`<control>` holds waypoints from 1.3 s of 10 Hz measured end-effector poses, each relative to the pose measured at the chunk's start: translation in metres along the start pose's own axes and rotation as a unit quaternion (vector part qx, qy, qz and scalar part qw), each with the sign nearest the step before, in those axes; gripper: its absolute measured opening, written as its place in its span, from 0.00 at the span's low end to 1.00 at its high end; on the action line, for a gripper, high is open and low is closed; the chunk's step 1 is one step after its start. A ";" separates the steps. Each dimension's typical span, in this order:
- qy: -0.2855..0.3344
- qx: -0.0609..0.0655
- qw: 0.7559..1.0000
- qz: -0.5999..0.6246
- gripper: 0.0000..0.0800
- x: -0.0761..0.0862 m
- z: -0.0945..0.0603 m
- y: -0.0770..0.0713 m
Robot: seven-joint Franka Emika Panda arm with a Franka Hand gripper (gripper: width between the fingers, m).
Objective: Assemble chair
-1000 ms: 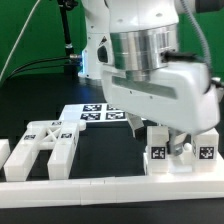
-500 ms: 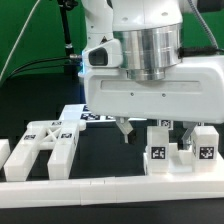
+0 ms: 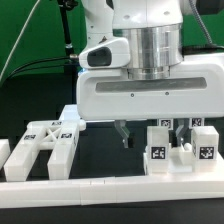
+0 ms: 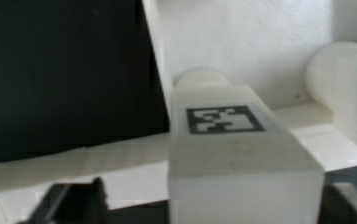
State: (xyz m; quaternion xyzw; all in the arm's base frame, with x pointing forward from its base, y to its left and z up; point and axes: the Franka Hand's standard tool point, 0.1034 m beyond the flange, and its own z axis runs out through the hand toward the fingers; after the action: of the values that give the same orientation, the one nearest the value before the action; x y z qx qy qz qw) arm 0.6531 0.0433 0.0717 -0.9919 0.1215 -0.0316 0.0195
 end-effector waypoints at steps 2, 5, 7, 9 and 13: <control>0.000 0.000 0.996 0.084 0.36 0.000 0.000 0.000; 0.003 -0.006 0.958 0.288 0.36 -0.001 -0.001 -0.003; -0.008 0.000 0.883 0.469 0.36 -0.003 0.000 -0.001; -0.027 0.016 0.775 0.631 0.36 -0.005 0.001 0.001; -0.022 0.011 0.828 0.559 0.49 -0.007 0.003 -0.002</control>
Offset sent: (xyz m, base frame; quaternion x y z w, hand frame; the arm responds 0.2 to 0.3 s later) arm 0.0021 -0.0035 0.0051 -0.0579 0.0488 0.2272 0.9709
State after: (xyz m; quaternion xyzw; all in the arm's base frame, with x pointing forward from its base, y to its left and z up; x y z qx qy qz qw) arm 0.6471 0.0465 0.0687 -0.7543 0.6549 0.0050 0.0471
